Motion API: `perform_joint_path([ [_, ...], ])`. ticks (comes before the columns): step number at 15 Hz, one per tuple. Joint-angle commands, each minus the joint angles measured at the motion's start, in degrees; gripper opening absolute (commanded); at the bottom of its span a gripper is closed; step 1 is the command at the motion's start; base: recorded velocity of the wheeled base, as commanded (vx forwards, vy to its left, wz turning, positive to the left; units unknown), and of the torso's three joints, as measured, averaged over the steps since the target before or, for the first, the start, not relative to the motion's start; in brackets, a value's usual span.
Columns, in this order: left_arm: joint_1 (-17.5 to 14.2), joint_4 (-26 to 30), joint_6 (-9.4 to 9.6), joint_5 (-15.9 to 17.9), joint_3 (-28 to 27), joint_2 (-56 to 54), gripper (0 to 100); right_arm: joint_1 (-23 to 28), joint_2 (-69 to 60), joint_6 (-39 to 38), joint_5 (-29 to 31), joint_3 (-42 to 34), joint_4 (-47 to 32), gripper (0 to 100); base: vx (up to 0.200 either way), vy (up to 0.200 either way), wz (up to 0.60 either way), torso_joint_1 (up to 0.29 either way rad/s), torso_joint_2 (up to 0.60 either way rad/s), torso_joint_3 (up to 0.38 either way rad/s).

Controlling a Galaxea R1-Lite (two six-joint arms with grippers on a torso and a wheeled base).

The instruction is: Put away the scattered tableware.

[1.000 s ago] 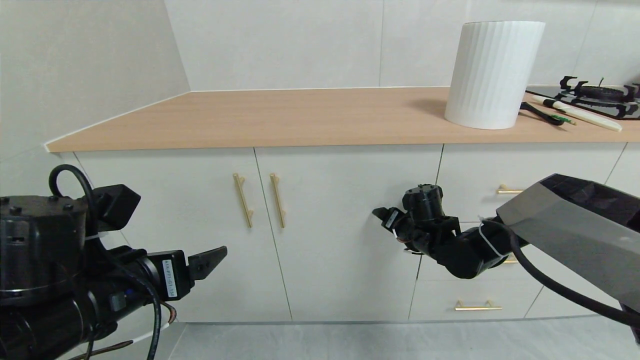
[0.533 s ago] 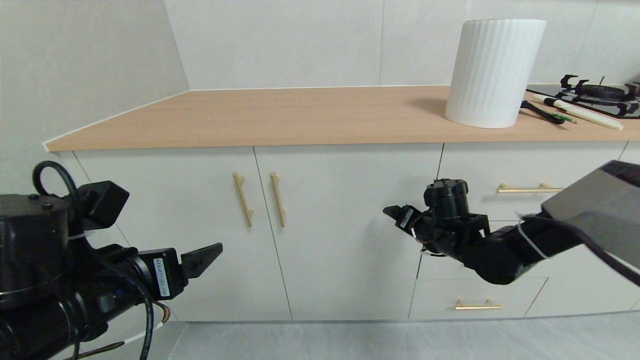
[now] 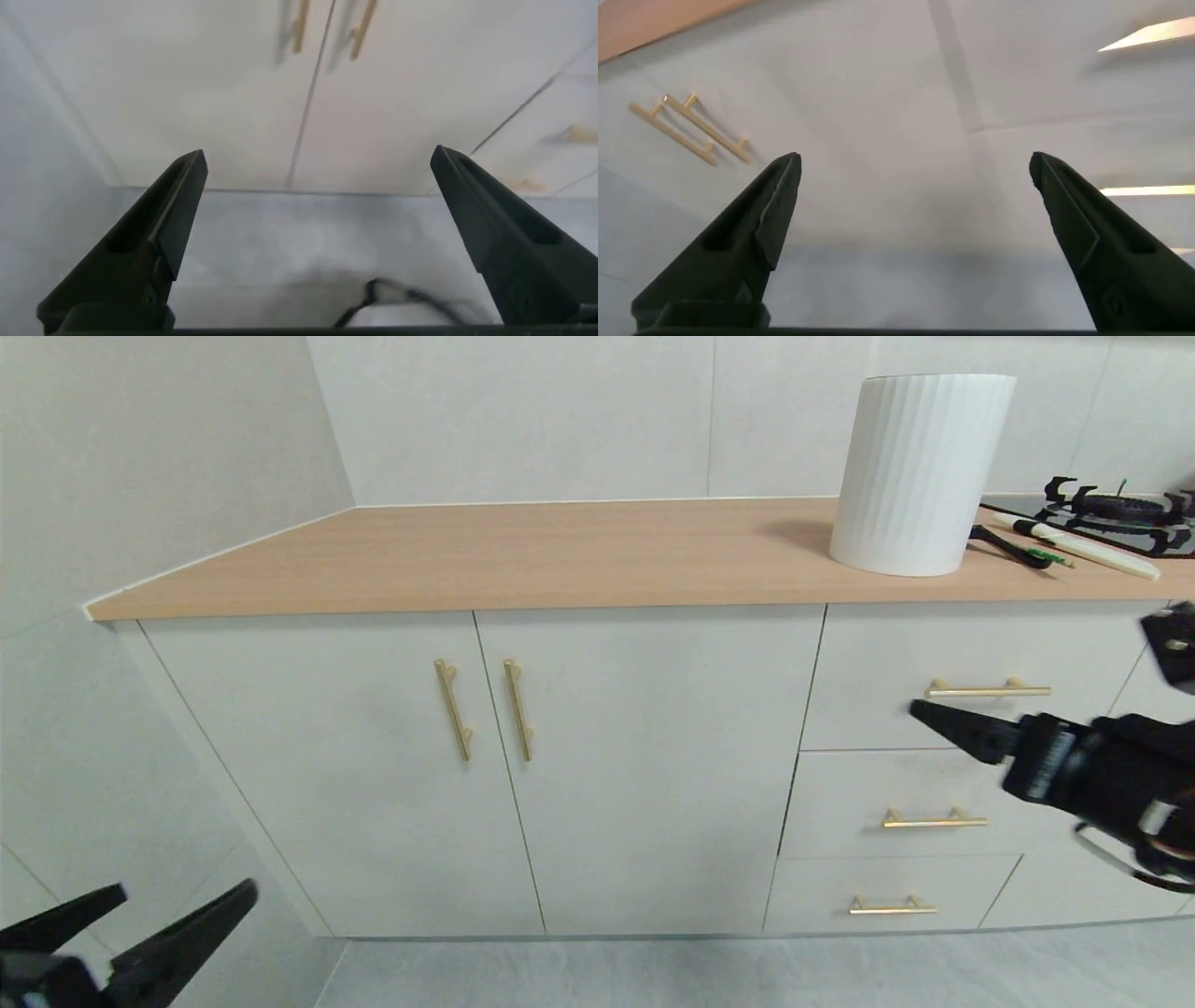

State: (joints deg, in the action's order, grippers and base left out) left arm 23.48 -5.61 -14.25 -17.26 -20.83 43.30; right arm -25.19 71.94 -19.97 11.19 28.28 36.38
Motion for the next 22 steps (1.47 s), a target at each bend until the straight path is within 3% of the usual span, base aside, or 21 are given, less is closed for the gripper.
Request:
perform_joint_path([
  [1, -3.1, 12.6, 6.78, 0.2, 3.4, -22.8, 100, 9.0, -35.0, 16.9, 0.6, -13.3, -9.6, 100, 0.000, 0.000, 0.00, 0.000, 0.00, 0.000],
  [4, -8.4, 17.6, 10.65, 0.2, 3.6, -31.4, 100, 11.7, -50.9, 18.6, 0.7, -11.4, -26.4, 100, 0.000, 0.000, 0.00, 0.000, 0.00, 0.000],
  [6, -11.9, 20.4, 13.90, 0.1, 3.7, -37.7, 100, 16.5, -61.1, 20.8, 0.5, -10.4, -35.7, 100, 0.000, 0.000, 0.00, 0.000, 0.00, 0.000],
  [7, -12.9, 20.9, 14.43, -0.8, 3.9, -37.9, 100, 19.4, -63.8, 21.4, 0.4, -11.1, -38.6, 100, 0.000, 0.000, 0.00, 0.000, 0.00, 0.000],
  [9, -16.6, 20.4, 14.34, -2.4, 3.9, -37.9, 100, 24.6, -69.7, 21.5, -0.2, -14.0, -40.9, 100, 0.000, 0.000, 0.00, 0.000, 0.00, 0.000],
  [11, -20.9, 19.9, 14.87, -1.8, 4.1, -39.0, 100, 25.5, -71.8, 22.8, 0.1, -15.4, -40.7, 100, 0.000, 0.000, 0.00, 0.000, 0.00, 0.000],
  [12, -23.7, 20.1, 17.59, 0.2, 5.2, -42.4, 100, 25.5, -71.8, 22.7, 1.8, -15.4, -40.6, 100, 0.000, 0.000, 0.00, 0.000, 0.00, 0.000],
  [13, -23.7, 19.9, 18.82, -0.1, 7.0, -43.2, 100, 25.5, -71.8, 22.9, 2.0, -16.0, -40.6, 100, 0.000, 0.000, 0.00, 0.000, 0.00, 0.000],
  [16, -23.7, 19.0, 18.29, -0.3, 11.3, -43.3, 100, 25.5, -71.8, 23.0, 1.8, -22.1, -39.3, 100, 0.000, 0.000, 0.00, 0.000, 0.00, 0.000],
  [17, -23.6, 16.2, 18.38, 0.0, 14.8, -43.3, 100, 25.5, -71.8, 23.1, 1.5, -26.0, -35.9, 100, 0.000, 0.000, 0.00, 0.000, 0.00, 0.000],
  [18, -23.6, 11.3, 17.77, 2.6, 17.1, -43.3, 100, 25.5, -71.8, 24.1, 0.1, -28.3, -32.0, 100, 0.000, 0.000, 0.00, 0.000, 0.00, 0.000],
  [21, -23.6, 3.0, 14.43, 9.4, 20.8, -43.3, 100, 25.4, -71.8, 24.5, -5.8, -28.3, -32.4, 100, 0.000, 0.000, 0.00, 0.000, 0.00, 0.000],
  [22, -23.6, 4.2, 13.28, 11.1, 20.8, -43.3, 100, 25.4, -71.8, 24.5, -6.3, -28.3, -32.4, 100, 0.000, 0.000, 0.00, 0.000, 0.00, 0.000],
])
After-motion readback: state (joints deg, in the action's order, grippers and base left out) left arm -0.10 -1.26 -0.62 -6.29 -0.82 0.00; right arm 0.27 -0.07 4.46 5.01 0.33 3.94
